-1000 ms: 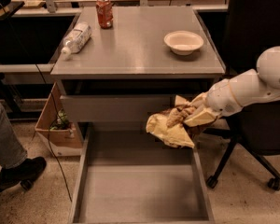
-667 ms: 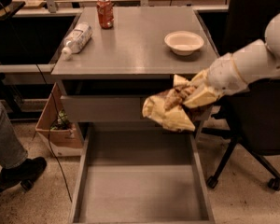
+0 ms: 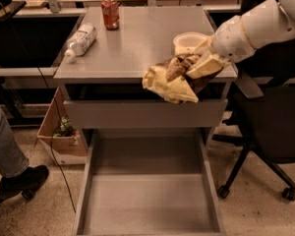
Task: Pick brown chip bag from middle drawer and place on counter
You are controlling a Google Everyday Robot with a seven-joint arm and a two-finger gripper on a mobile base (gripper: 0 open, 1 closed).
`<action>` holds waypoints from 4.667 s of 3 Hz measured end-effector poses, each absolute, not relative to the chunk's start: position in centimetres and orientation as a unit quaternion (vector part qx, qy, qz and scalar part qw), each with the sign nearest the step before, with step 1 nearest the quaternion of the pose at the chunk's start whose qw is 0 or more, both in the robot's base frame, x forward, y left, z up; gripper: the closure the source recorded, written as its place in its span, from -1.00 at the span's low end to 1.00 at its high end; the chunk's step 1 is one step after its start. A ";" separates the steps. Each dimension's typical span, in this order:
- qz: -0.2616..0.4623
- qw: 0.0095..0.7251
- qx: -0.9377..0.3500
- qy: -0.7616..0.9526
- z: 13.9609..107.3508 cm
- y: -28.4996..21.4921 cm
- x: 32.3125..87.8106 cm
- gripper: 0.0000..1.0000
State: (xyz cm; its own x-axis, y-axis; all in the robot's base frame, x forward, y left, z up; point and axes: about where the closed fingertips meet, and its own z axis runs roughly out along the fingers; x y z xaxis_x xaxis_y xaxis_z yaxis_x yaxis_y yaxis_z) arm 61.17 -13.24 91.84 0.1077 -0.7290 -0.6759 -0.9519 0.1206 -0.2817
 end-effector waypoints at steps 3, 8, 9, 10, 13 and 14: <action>0.143 0.456 -0.648 0.593 97.1 -8.1 73.4 1.00; 0.117 0.513 -0.594 0.608 90.8 0.1 81.8 -0.46; 0.142 0.509 -0.602 0.599 91.2 1.4 80.6 -0.92; 0.159 0.499 -0.615 0.589 92.0 2.2 79.2 -1.00; 0.189 0.489 -0.613 0.591 94.8 -6.9 69.6 -1.00; 0.167 0.488 -0.605 0.607 93.9 -12.6 64.6 -1.00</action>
Offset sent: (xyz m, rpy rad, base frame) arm 0.1364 0.0249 0.0925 0.1233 -0.2195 0.0437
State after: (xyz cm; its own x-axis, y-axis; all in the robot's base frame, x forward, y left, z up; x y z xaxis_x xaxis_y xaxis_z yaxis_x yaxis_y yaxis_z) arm 64.60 -12.65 93.93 0.2080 -0.5720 -0.7935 -0.8970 0.2120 -0.3879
